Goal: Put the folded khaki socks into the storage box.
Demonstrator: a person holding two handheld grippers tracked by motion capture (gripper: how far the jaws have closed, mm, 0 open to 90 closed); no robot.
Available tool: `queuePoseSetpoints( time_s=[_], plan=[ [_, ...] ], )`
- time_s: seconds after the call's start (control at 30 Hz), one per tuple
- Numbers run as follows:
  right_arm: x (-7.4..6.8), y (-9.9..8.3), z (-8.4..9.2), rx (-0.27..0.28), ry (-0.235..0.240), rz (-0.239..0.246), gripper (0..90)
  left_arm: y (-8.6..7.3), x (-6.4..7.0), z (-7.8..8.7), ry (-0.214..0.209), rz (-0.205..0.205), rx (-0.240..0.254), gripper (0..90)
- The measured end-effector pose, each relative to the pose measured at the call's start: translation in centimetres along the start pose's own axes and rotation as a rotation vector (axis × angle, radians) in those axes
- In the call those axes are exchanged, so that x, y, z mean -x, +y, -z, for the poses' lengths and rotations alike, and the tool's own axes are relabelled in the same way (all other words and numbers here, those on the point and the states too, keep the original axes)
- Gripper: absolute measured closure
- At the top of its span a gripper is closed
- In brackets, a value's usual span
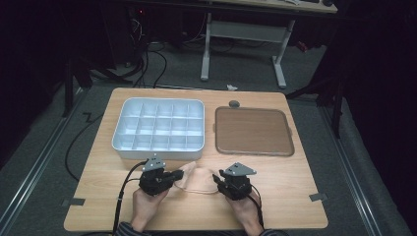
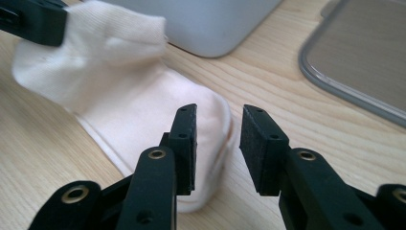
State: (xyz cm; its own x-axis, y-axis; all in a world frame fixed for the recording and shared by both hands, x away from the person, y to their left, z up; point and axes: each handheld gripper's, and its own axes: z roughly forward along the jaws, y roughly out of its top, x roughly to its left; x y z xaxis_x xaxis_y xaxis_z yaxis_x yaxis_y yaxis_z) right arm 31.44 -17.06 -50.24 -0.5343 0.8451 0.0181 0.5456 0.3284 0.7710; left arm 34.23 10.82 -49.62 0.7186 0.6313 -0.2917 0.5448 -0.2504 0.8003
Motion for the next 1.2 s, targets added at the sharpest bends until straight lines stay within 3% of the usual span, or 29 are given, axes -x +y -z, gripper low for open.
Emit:
queuePoseSetpoints(
  time_s=[0.27, 0.63, 0.97, 1.1, 1.2],
  plan=[
    [0.2, -0.9, -0.5, -0.03, 0.0, -0.012, 68.8, 0.0, 0.1, 0.1, 0.002, -0.006, 0.0, 86.9],
    [-0.1, -1.5, -1.6, -0.068, -0.022, 0.005, 84.0, 0.3, 0.6, -0.2, -0.005, -0.026, -0.011, 86.9],
    [-0.1, -1.1, -2.1, -0.071, 0.0, 0.01, 85.1, 0.6, 0.8, -1.0, -0.018, -0.064, -0.035, 86.9],
    [0.5, -1.0, -2.7, -0.072, 0.029, -0.004, 84.9, 0.6, 0.2, -1.6, -0.032, -0.044, -0.063, 86.8],
    [0.1, -1.5, -2.5, -0.052, 0.014, 0.02, 84.6, 0.6, 0.6, -1.7, -0.047, -0.05, -0.062, 86.8]
  ],
)
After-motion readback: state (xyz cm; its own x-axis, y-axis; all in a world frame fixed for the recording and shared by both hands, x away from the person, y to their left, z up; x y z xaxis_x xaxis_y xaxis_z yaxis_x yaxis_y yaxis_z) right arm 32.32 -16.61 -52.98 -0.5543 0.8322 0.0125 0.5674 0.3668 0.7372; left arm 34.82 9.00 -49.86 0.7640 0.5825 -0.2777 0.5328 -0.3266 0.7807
